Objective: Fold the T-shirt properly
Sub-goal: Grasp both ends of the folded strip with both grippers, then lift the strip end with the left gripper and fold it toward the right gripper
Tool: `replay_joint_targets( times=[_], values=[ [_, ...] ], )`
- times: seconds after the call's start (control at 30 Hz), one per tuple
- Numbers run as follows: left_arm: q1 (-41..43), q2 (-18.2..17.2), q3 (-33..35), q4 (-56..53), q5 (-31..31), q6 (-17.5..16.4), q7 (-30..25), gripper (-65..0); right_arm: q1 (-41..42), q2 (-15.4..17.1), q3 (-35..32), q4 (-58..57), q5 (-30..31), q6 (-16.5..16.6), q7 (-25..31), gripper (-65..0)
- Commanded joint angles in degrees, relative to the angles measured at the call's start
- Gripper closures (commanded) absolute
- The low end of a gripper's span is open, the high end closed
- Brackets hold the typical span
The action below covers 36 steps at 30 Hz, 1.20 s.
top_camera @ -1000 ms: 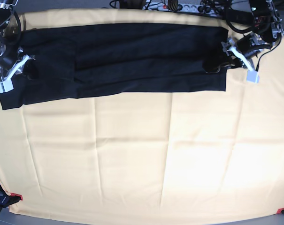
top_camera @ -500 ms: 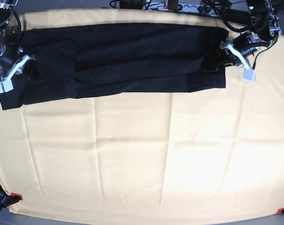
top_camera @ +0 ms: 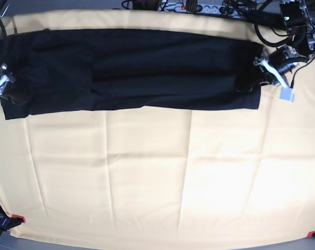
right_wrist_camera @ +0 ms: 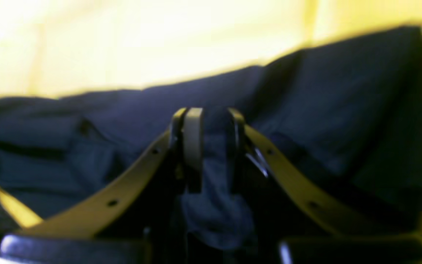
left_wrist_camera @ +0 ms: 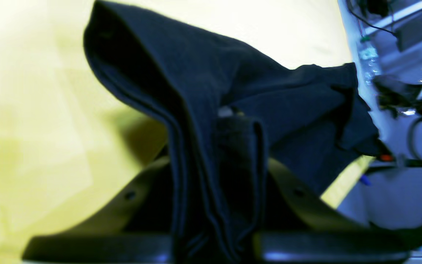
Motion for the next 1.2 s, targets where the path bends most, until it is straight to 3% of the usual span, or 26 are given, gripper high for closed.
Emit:
replay_joint_targets(
  times=[0.0, 0.1, 0.4, 0.53, 0.67, 0.83, 0.9, 1.17],
  values=[
    [-0.2, -2.0, -1.3, 0.8, -1.3, -0.2, -1.1, 0.0, 0.5, 1.7, 1.3, 0.8, 3.1, 0.1, -0.7, -13.9],
    [-0.2, -5.0, -2.8, 0.8, -0.4, -0.2, -1.5, 0.0, 0.4, 2.6, 2.0, 0.8, 6.4, 0.1, -3.2, -13.8],
    [-0.2, -16.7, -4.6, 0.8, 6.0, 0.1, -3.4, 0.0, 0.0, 2.7, 2.0, 0.8, 6.4, 0.1, -6.0, -13.8],
    [-0.2, -19.3, -7.1, 0.8, 7.7, 3.5, -3.5, 0.0, 0.0, 2.7, 2.0, 0.8, 6.4, 0.1, -6.2, -13.7],
    [-0.2, -19.4, -9.5, 0.8, 2.9, 4.3, -2.3, 0.0, 0.0, 2.6, 2.0, 0.8, 6.4, 0.1, -6.2, -13.7],
    [-0.2, -18.8, -9.6, 0.8, -11.9, -2.1, 2.4, 0.0, 0.0, 2.4, 2.0, 0.8, 6.4, 0.1, -6.2, -13.7],
    [-0.2, -18.1, -9.6, 1.0, -12.9, -4.1, 5.0, 0.0, 0.0, 1.9, 2.0, 0.8, 6.4, 0.1, -6.2, -13.7],
    [-0.2, -10.9, -9.6, 5.6, -12.9, -3.8, 4.5, 0.0, 0.0, 0.9, 1.9, 0.8, 6.4, 0.1, -6.0, -13.7]
  ],
)
